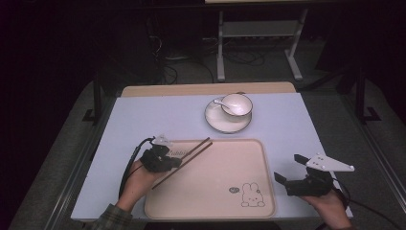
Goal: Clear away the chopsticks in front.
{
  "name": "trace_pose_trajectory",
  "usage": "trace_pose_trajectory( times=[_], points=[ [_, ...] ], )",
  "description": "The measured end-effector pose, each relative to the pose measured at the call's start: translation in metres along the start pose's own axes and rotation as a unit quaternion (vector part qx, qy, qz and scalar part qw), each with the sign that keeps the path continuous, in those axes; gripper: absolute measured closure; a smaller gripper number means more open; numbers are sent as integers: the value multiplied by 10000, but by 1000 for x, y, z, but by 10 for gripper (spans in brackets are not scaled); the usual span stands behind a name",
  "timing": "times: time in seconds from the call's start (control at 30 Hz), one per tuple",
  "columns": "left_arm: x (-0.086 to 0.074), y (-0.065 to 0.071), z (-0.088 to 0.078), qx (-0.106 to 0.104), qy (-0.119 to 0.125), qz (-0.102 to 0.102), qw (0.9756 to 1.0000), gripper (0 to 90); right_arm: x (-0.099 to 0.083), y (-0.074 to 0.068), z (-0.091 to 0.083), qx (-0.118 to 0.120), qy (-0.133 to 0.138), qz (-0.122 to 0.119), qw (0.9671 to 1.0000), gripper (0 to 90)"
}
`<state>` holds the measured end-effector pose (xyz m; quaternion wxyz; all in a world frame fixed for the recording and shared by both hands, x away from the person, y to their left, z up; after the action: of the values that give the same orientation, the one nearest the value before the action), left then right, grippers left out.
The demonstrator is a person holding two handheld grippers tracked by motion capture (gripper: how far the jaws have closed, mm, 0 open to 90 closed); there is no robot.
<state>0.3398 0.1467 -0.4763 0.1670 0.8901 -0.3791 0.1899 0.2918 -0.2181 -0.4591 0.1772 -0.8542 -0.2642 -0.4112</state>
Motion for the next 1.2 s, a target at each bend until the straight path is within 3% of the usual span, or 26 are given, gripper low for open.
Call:
trace_pose_trajectory(
  times=[0.17,0.37,0.7,1.0,1.07,1.1,1.17,1.2],
  points=[
    [0,10,16,90,-177,139,9997,842,0,0,0,8,-5,-11,10000,3],
    [-2,12,24,269,-318,198,9989,841,0,0,0,7,-5,-7,10000,3],
    [-2,12,25,276,-305,188,9990,836,0,0,0,10,-5,-7,10000,3],
    [-1,12,23,256,-304,213,9990,773,0,0,0,3,1,-11,10000,3],
    [18,11,13,106,37,184,9998,775,0,0,0,2,-5,-2,10000,3],
    [18,11,13,106,37,184,9998,792,0,0,0,-5,-10,-3,10000,3],
    [41,14,10,-94,218,356,9991,843,0,0,0,-10,-4,8,10000,3],
    [41,14,10,-94,218,356,9991,872,0,0,0,-10,-4,8,10000,3]
  ],
)
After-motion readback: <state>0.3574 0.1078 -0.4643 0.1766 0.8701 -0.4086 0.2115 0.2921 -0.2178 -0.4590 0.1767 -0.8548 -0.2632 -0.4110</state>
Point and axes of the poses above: each handheld gripper's, and its own axes: z roughly forward along the jaws, x roughly out of its top, y roughly to its right, the point moved 8 cm from there along z, roughly forward along the jaws, and after that the axes turned 10 degrees about -y, right-handed, at the moved point
